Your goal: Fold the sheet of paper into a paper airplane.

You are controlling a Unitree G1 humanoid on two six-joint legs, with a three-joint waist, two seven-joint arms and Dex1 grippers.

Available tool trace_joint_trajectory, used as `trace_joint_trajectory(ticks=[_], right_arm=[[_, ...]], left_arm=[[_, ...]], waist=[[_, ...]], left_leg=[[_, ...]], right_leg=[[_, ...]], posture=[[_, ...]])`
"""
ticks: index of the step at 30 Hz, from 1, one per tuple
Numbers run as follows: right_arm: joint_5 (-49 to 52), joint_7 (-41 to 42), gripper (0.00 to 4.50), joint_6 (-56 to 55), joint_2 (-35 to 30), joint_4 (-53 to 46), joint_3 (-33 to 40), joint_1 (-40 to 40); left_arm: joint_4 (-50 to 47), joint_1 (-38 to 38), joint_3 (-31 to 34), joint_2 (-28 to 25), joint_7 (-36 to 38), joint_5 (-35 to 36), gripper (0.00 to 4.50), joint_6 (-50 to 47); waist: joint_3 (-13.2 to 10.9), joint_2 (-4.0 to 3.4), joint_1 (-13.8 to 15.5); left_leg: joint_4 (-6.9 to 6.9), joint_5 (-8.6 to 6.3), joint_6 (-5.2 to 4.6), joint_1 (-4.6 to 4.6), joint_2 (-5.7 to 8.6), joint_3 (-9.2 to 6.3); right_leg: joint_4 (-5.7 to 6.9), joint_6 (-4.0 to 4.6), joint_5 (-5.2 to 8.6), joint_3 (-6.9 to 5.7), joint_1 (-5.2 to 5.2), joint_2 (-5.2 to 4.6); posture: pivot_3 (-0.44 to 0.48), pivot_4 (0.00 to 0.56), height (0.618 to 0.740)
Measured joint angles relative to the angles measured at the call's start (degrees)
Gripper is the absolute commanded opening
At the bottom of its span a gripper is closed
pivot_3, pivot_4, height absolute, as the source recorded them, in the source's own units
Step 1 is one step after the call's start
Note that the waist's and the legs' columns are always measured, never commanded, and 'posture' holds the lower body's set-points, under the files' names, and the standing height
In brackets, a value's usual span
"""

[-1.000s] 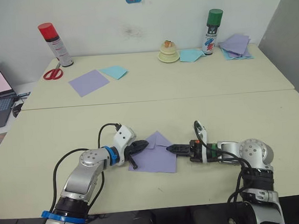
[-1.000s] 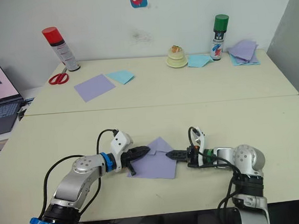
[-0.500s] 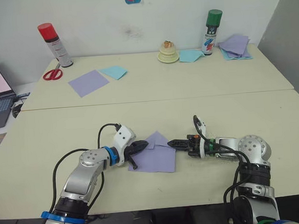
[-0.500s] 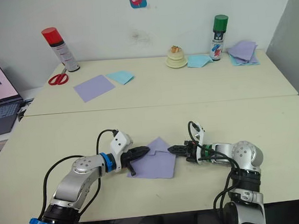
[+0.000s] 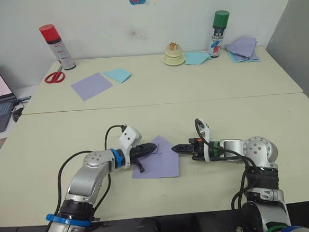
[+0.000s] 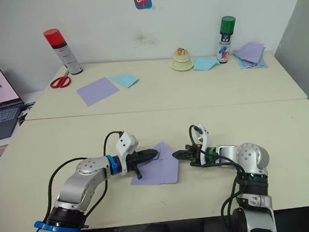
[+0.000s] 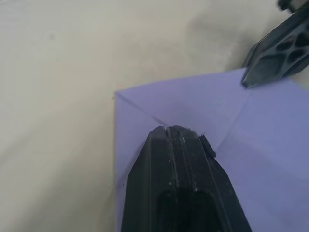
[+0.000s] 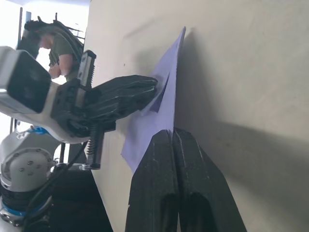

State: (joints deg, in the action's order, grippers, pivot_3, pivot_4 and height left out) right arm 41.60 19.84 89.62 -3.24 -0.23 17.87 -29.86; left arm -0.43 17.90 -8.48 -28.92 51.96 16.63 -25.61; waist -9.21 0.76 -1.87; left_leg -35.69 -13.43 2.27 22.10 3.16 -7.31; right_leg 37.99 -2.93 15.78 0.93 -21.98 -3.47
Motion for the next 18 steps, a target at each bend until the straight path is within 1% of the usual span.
trace_joint_trajectory(ticks=[6,11,18], right_arm=[[0.02,-0.04,0.03,-0.41,0.01,0.39,-0.24,-0.58],[0.03,-0.13,0.03,-0.44,0.00,0.41,-0.11,-0.60],[0.06,-0.28,0.03,-0.40,0.17,0.34,-0.02,-0.60]], left_arm=[[0.27,0.99,-3.61,-1.00,1.56,-2.05,0.00,-1.09],[1.77,2.31,-3.72,-2.40,2.33,-3.59,0.00,-0.86],[3.14,3.23,-3.72,-2.95,3.72,-3.89,0.00,-0.15]], waist=[[-0.01,-0.01,0.00],[-0.01,-0.01,-0.01],[-0.01,-0.02,-0.01]], left_leg=[[0.02,0.00,0.00,0.10,0.00,-0.01],[0.02,0.00,0.00,0.13,0.00,-0.02],[0.02,0.00,0.00,0.14,-0.01,-0.02]], right_leg=[[0.02,0.01,-0.01,0.00,-0.12,0.01],[0.01,0.01,-0.01,-0.01,-0.13,0.02],[0.01,0.01,-0.01,0.00,-0.15,0.02]], posture=[[0.000,0.150,0.740],[0.000,0.150,0.740],[0.000,0.150,0.740]])
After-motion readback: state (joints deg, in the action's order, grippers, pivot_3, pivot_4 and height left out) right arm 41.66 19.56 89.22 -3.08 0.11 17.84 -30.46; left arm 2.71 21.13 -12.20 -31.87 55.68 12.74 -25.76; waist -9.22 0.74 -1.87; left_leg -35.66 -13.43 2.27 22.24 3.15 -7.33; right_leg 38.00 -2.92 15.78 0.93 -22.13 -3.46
